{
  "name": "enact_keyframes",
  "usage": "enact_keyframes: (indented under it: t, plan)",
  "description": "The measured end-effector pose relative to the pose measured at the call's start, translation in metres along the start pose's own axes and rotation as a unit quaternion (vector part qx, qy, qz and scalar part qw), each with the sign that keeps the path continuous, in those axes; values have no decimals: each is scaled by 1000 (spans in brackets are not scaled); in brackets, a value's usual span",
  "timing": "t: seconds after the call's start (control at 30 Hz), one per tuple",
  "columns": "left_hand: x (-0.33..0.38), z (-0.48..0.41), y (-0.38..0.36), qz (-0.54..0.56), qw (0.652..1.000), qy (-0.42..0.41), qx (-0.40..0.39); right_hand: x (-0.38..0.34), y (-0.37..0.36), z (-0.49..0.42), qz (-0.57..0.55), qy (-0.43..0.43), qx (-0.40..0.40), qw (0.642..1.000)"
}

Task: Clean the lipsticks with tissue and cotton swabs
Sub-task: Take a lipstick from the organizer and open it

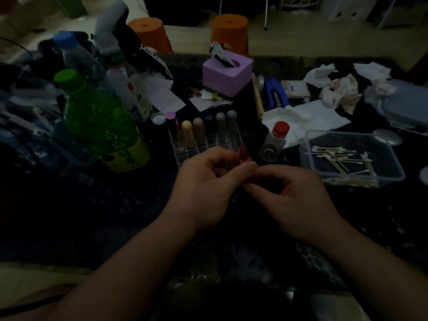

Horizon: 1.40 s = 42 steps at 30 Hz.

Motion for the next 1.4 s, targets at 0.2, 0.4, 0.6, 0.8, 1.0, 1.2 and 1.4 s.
enact_keyframes:
  t: [0.2,0.4,0.6,0.8,1.0,1.2,1.4]
  plan:
    - [1,1,2,20,1000,5,3,1,1,-3,28,19,-90,995]
    - [-1,0,1,36,999,24,18,5,1,-6,50,12,-72,996]
    - [-10,0,4,-65,997,47,12,10,2,-12,84,-22,1,996]
    - [-26,-6,19,-256,959,114,-38,34,-1,-24,130,-72,30,988]
    - [-41,-3,21,-369,924,79,-56,58,-19,-30,163,-118,9,979]
    - [-60,-7,17,-409,908,63,-67,61,-27,-29,161,-113,-16,980]
    - [-65,-10,16,-388,919,60,-18,62,-25,-28,172,-116,-14,978]
Point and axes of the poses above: each hand's wrist, its own z-axis away from the middle knuckle, its own y-axis out of the back of the hand, x = y × z, the point moved 3 cm from there along -z, towards the middle knuckle, and after that the axes turned 4 degrees about z, right-handed, at the moved point
